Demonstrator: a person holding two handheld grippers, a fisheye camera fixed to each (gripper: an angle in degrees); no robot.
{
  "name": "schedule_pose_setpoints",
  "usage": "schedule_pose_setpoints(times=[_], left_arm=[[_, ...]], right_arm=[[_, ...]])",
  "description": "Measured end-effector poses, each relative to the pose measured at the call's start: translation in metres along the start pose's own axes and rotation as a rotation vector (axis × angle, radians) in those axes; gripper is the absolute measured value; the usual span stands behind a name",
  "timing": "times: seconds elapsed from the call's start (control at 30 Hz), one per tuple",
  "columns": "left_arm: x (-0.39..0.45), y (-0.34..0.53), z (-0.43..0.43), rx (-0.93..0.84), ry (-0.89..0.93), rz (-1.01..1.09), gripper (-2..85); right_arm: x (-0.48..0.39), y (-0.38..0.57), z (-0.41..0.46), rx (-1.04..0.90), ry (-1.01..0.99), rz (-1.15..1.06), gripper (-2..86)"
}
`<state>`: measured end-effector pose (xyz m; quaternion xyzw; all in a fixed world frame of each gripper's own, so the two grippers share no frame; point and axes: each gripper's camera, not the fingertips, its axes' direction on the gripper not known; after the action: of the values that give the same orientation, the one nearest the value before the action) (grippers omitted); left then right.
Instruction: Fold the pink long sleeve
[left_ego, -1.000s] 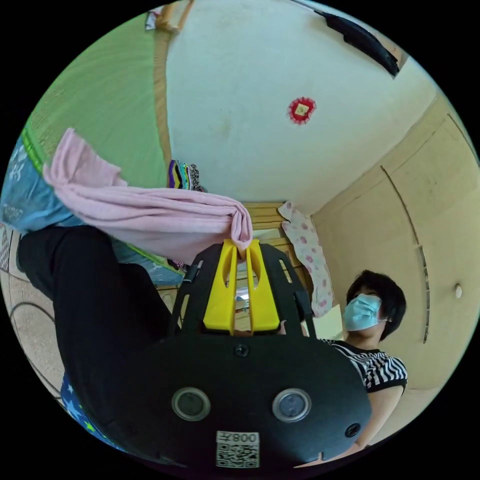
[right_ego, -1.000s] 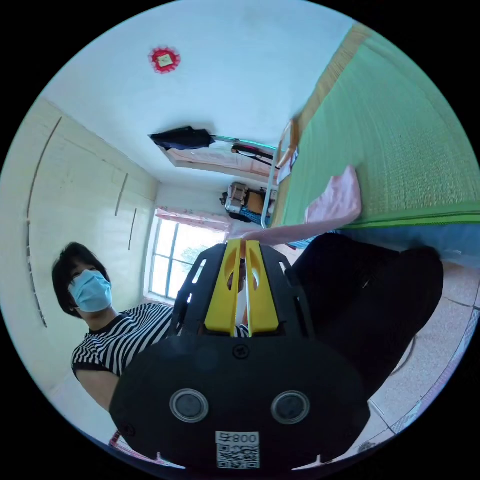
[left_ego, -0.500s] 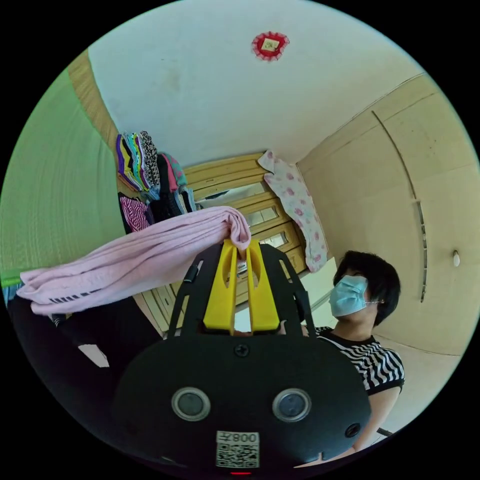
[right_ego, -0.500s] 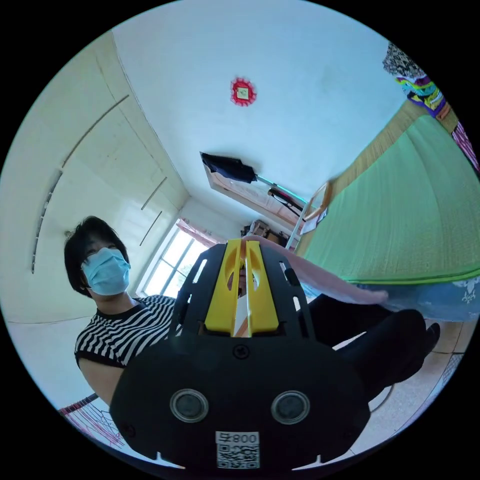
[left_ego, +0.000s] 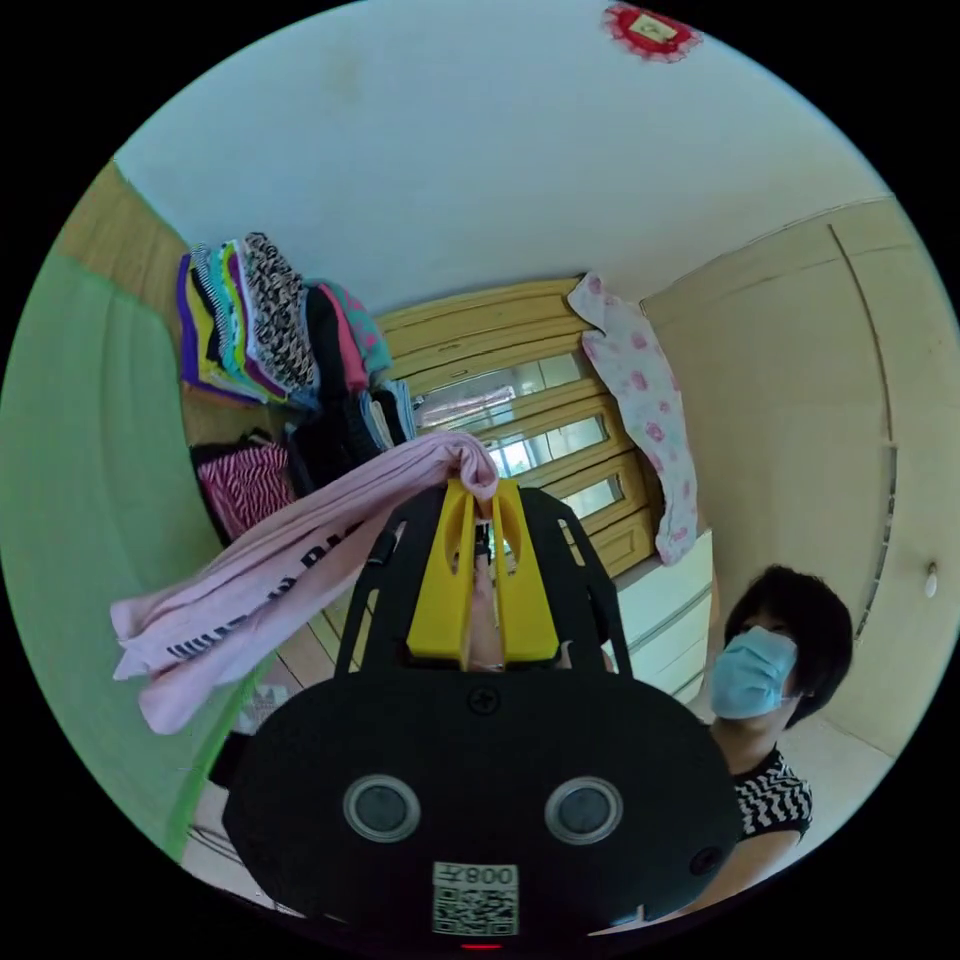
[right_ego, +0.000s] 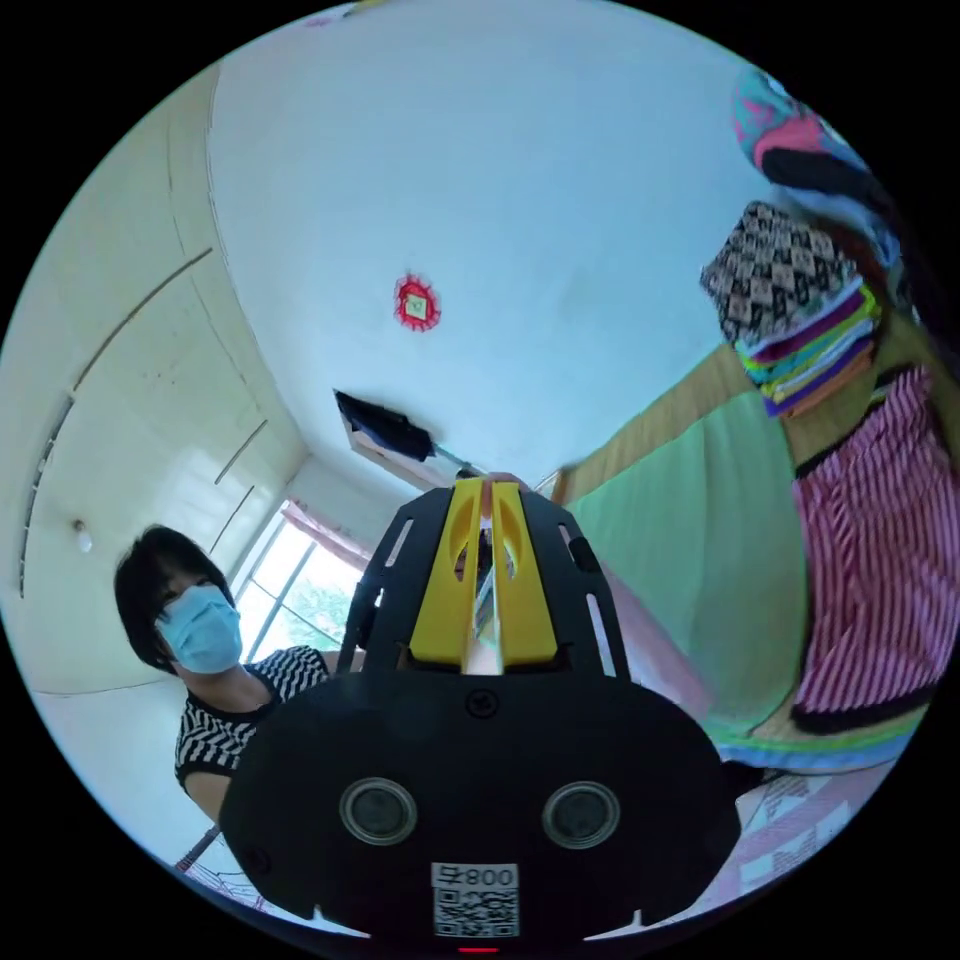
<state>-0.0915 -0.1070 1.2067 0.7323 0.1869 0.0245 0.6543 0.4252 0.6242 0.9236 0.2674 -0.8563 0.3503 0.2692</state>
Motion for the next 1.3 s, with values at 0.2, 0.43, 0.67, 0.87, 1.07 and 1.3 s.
schedule_pose_setpoints(times=[0.2, 0.43, 0.67, 0.87, 1.07, 1.3], left_arm=[[-0.076, -0.101, 0.105, -0.082, -0.016, 0.129, 3.5], [-0.273, -0.099, 0.204, -0.208, -0.014, -0.079, 3.4], [-0.447, -0.057, 0.244, -0.335, -0.112, -0.360, 3.2], [-0.488, -0.082, 0.254, -0.369, -0.122, -0.276, 3.2], [-0.534, -0.079, 0.263, -0.422, -0.166, -0.249, 3.2], [-0.616, -0.059, 0.253, -0.463, -0.231, -0.380, 3.0]], right_arm=[[0.028, -0.101, -0.103, 0.048, 0.130, -0.110, 1.2], [0.140, -0.080, -0.216, 0.037, 0.382, 0.031, 1.2], [0.308, 0.025, -0.314, 0.095, 0.429, 0.373, 1.1], [0.339, 0.048, -0.357, 0.114, 0.400, 0.365, 0.9], [0.346, 0.063, -0.389, 0.066, 0.472, 0.337, 1.0], [0.404, 0.116, -0.414, 0.056, 0.502, 0.480, 1.0]])
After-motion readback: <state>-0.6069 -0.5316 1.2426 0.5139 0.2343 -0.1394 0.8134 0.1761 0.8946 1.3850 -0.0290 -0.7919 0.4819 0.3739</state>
